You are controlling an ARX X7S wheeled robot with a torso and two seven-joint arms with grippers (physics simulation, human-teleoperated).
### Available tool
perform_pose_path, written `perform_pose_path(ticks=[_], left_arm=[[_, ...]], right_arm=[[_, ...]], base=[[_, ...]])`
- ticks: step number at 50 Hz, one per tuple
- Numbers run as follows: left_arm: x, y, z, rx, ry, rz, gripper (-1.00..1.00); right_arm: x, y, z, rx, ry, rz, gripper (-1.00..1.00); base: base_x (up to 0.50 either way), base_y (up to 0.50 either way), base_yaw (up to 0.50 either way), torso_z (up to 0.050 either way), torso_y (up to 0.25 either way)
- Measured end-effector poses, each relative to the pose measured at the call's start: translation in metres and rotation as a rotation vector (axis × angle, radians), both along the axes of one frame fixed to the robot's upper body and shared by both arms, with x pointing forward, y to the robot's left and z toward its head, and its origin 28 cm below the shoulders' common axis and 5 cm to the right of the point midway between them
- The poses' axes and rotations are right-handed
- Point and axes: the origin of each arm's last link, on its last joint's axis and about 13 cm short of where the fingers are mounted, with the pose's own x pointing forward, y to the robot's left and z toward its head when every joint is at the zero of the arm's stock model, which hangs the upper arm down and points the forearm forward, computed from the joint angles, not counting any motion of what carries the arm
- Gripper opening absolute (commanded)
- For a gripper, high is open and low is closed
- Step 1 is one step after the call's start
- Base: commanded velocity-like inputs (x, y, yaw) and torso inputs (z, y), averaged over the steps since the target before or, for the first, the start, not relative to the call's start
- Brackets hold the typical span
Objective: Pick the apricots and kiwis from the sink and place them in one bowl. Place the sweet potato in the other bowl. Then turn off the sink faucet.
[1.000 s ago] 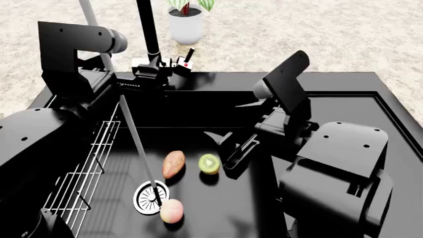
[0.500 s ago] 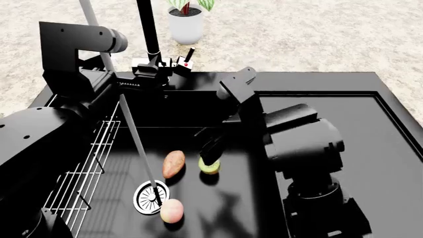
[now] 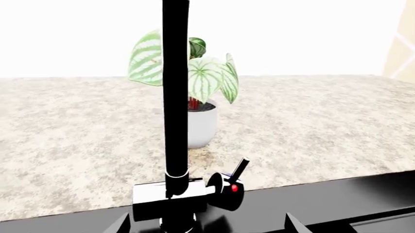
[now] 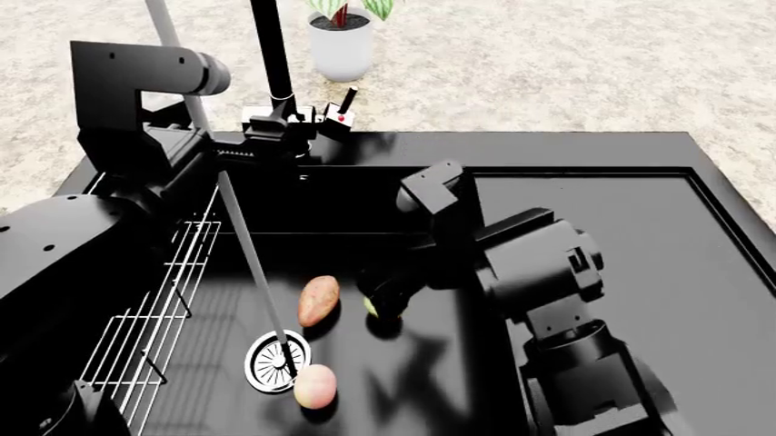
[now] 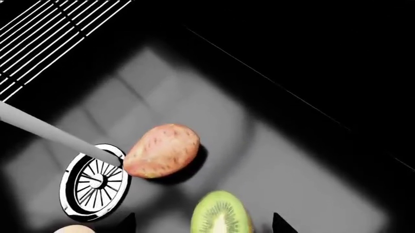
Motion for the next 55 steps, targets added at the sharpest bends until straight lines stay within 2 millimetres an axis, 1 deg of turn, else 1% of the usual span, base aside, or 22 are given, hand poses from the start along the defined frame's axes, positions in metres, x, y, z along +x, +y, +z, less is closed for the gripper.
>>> perform_pose_path(ticks=[18, 31, 36, 55], left_arm=[[0.002, 0.001, -0.001, -0.004, 0.006, 0.003, 1.00], [0.004, 0.002, -0.002, -0.009, 0.009, 0.005, 1.00], [0.005, 0.002, -0.002, -0.012, 0.012, 0.005, 1.00], [0.007, 0.004, -0.005, -0.023, 0.022, 0.006, 1.00]], right_arm=[[0.023, 0.003, -0.025, -0.010, 0.058, 0.014, 1.00], [0.028, 0.006, -0.041, -0.032, 0.112, 0.044, 1.00], [0.029, 0.008, -0.044, -0.041, 0.119, 0.053, 1.00], [0.036, 0.010, -0.044, -0.116, 0.113, 0.075, 1.00]], base=[[0.00, 0.00, 0.00, 0.000, 0.000], [0.00, 0.00, 0.00, 0.000, 0.000], [0.00, 0.00, 0.00, 0.000, -0.002], [0.00, 0.00, 0.00, -0.003, -0.006]])
